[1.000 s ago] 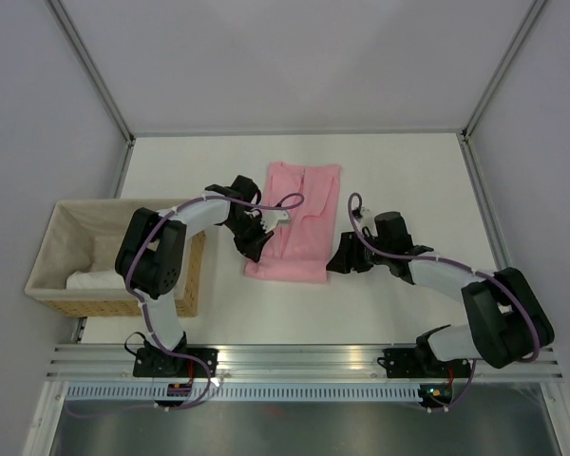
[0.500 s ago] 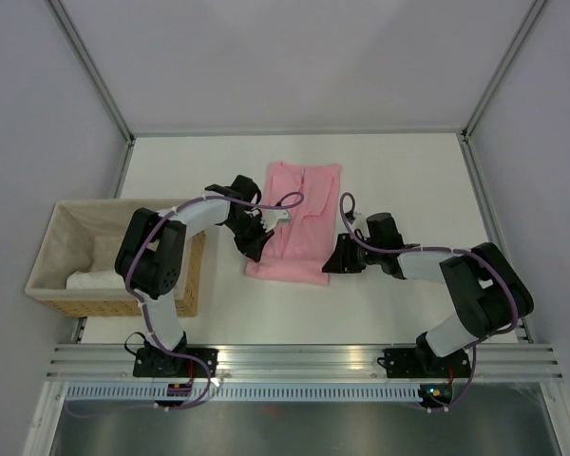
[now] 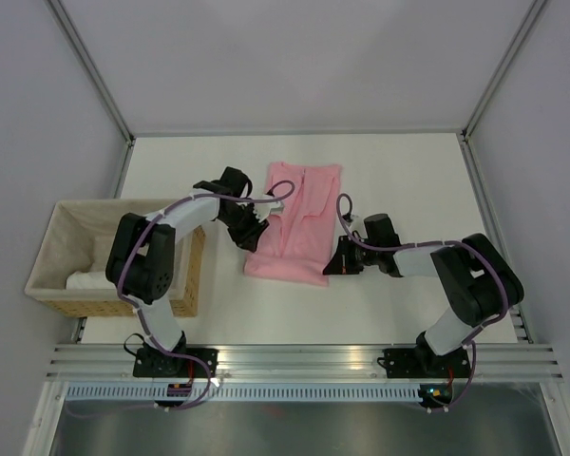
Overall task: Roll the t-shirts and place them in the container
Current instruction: Roll the tshirt
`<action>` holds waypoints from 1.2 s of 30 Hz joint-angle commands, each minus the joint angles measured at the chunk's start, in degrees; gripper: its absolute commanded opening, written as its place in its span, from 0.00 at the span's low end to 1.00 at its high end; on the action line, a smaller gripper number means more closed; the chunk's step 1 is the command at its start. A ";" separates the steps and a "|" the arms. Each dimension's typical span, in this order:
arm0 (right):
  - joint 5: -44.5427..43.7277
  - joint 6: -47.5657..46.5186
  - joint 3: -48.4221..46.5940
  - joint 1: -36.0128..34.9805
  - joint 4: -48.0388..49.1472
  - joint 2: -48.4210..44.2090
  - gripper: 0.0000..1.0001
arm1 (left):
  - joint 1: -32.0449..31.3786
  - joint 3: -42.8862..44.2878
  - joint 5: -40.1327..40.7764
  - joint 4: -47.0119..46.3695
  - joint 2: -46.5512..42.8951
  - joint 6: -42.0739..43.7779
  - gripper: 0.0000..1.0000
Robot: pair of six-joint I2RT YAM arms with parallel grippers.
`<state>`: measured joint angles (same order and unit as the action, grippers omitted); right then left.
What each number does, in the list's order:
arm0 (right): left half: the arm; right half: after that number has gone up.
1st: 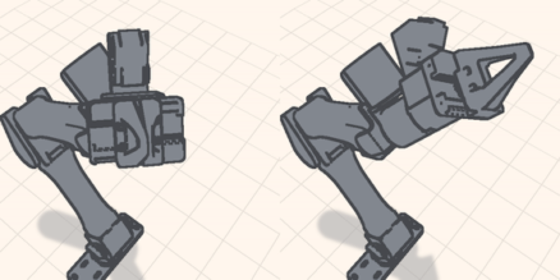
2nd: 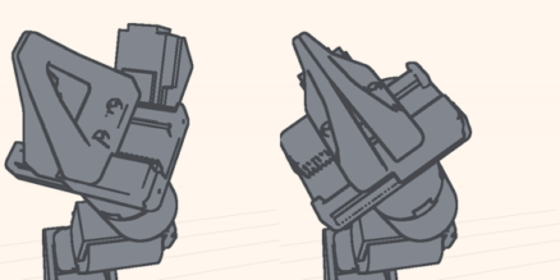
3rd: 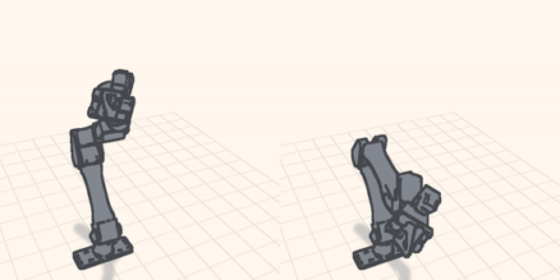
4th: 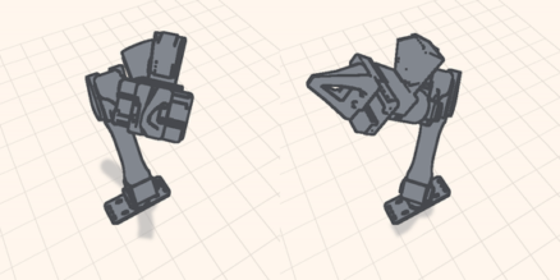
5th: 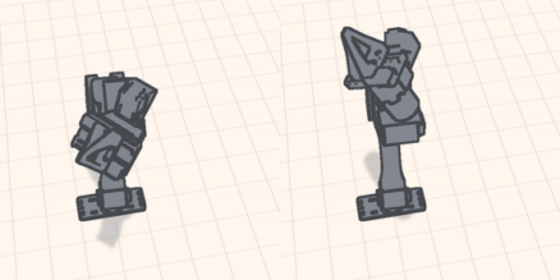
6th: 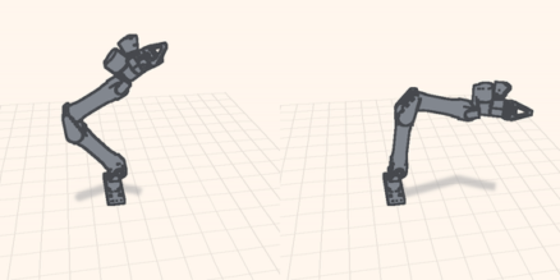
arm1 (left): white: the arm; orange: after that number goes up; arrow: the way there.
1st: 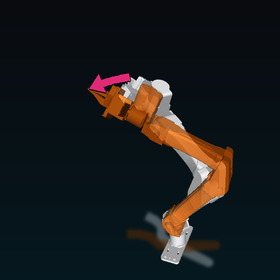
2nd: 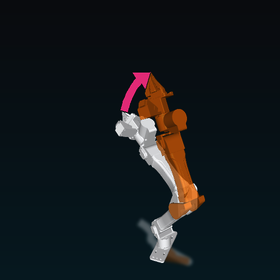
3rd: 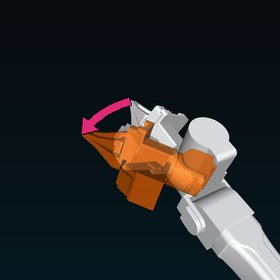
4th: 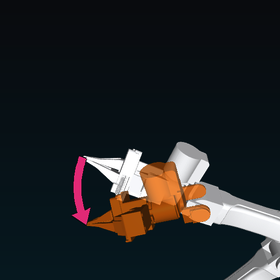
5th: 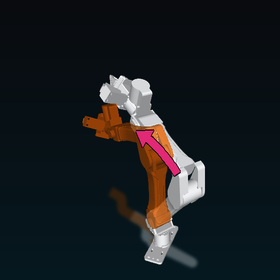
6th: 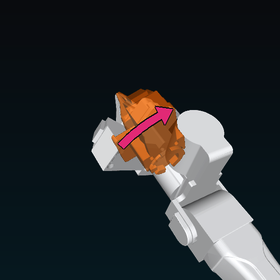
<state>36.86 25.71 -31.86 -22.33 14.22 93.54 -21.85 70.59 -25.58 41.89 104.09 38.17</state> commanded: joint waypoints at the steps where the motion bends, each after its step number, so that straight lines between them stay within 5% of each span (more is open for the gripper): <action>1: 0.67 -0.84 -1.37 0.18 0.99 1.38 0.00 | 2.24 1.13 2.02 -2.95 -2.67 -0.74 0.38; 7: -0.47 -0.75 -2.33 0.18 -0.42 0.95 0.00 | 1.29 -2.10 3.96 -8.22 -11.88 4.62 0.39; 15: -1.35 -0.32 -2.33 0.18 -1.03 0.24 0.02 | -12.16 -28.03 10.19 -19.44 -31.65 20.26 0.64; 16: -1.44 -0.23 -2.42 0.18 -1.12 0.24 0.02 | -13.12 -31.44 11.07 -21.22 -32.28 20.45 0.78; 17: -1.53 -0.23 -2.25 0.18 -1.12 0.16 0.03 | -14.87 -32.87 12.13 -23.32 -32.81 20.62 0.80; 22: -1.44 -1.10 -2.33 0.18 -2.35 -0.02 0.04 | -17.97 -37.45 20.65 -34.75 -31.85 21.24 0.80; 36: -1.88 -5.49 -4.79 0.27 -6.83 -1.08 0.09 | -17.44 -36.75 22.86 -35.21 -22.89 19.66 0.66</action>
<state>36.32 23.59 -34.50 -22.26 9.82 93.91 -39.59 33.26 -4.29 6.61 78.63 56.66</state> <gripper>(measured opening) 0.082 0.676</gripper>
